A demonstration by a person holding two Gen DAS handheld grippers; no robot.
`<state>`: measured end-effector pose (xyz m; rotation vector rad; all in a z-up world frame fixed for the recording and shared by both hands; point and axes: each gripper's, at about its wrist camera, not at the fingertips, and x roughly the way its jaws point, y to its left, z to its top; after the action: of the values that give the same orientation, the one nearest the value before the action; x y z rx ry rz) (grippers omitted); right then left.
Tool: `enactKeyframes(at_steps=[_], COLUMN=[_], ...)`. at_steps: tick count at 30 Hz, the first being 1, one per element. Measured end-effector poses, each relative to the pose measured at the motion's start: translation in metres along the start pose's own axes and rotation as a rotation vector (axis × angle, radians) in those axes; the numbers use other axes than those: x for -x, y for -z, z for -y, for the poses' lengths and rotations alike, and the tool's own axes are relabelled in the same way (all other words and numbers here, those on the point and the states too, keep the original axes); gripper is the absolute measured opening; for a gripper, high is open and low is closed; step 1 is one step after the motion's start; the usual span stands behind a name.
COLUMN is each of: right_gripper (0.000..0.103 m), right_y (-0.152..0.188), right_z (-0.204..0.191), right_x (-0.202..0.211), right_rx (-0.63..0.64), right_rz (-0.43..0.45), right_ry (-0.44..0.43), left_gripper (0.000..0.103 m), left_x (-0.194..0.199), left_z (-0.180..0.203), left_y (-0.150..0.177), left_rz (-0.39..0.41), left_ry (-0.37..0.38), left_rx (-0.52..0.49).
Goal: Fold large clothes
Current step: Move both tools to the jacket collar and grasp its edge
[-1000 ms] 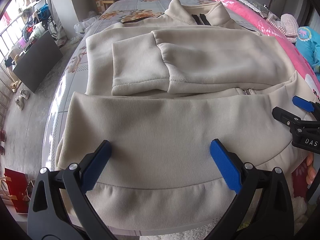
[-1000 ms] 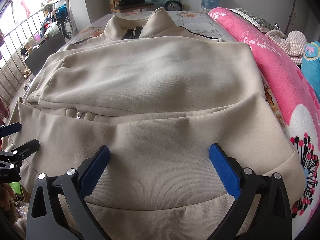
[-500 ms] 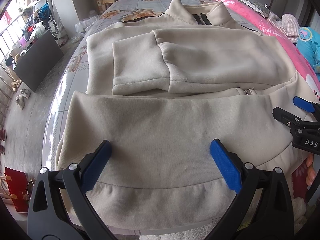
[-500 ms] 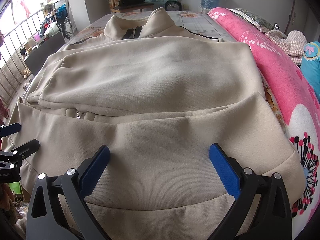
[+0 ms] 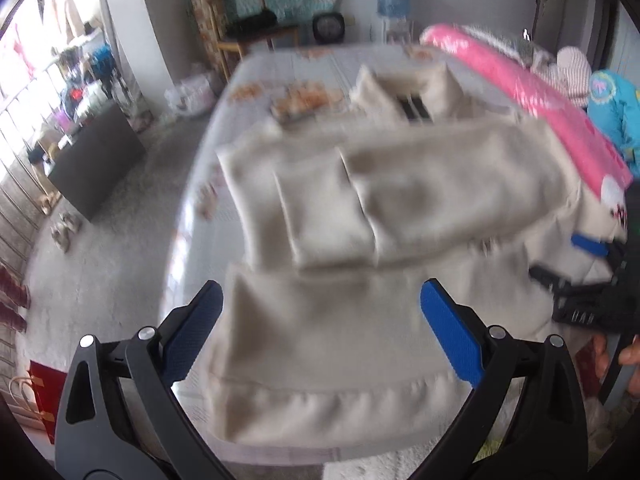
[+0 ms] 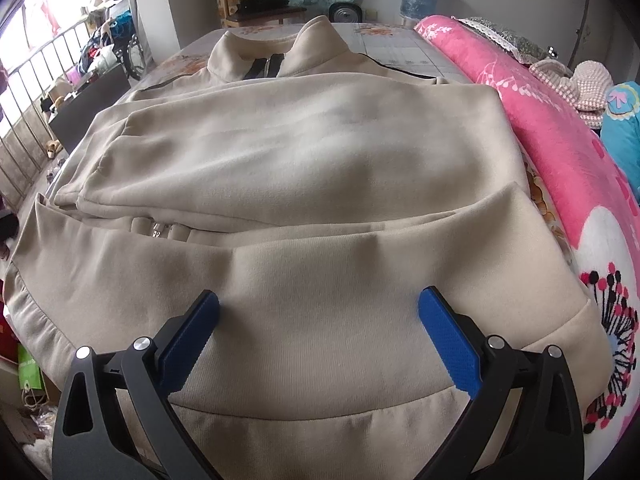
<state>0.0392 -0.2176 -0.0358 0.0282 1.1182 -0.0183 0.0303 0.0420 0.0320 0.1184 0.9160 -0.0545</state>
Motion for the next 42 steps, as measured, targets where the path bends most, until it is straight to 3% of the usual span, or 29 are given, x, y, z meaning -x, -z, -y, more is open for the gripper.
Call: enactKeyframes(at_steps=[3,7,11,16,21,24,30,32,35,38,42], right_gripper=[0.097,0.097,0.097,0.097,0.097,0.097,0.092,0.087,0.079,0.067,0.057], right_y=[-0.001,-0.015,-0.044,-0.106,-0.183,-0.229,-0.297,-0.308,-0.316,-0.311,-0.295], right_z=[0.0,0.004,0.013,0.024,0.036,0.037,0.028,0.025,0.027,0.035,0.043], right_x=[0.0,0.001,0.027,0.051,0.035,0.004,-0.08,-0.109,-0.143,-0.16,-0.148], right_rx=[0.023,0.028,0.021,0.06,0.026,0.009,-0.055,-0.071,-0.096,-0.107,-0.098], right_rz=[-0.022,-0.094,-0.036,0.074,0.1,0.071,-0.05,-0.101,-0.166,-0.223,-0.252], right_ry=[-0.011,-0.074,-0.158,-0.155,-0.187,-0.199,-0.213,-0.193,-0.154,-0.133,-0.182], left_gripper=[0.096,0.096,0.096,0.095,0.09,0.081,0.066,0.053,0.041,0.038,0.038], left_x=[0.021,0.021,-0.005,-0.049,-0.098,-0.132,-0.21,-0.231,-0.252,-0.257,-0.244], left_z=[-0.016,-0.032,-0.036,-0.025,-0.008,0.004,0.035,0.042,0.048,0.046,0.038], left_y=[-0.036,-0.082,-0.119,-0.16,-0.201,-0.223,-0.25,-0.25,-0.245,-0.238,-0.232], left_rz=[0.109,0.187,0.202,0.16,0.115,0.069,-0.071,-0.116,-0.167,-0.193,-0.199], left_ry=[-0.009,0.004,0.051,0.174,0.269,0.302,0.259,0.225,0.19,0.201,0.223], left_rx=[0.019,0.045,0.044,0.06,0.093,0.111,0.082,0.062,0.04,0.025,0.005])
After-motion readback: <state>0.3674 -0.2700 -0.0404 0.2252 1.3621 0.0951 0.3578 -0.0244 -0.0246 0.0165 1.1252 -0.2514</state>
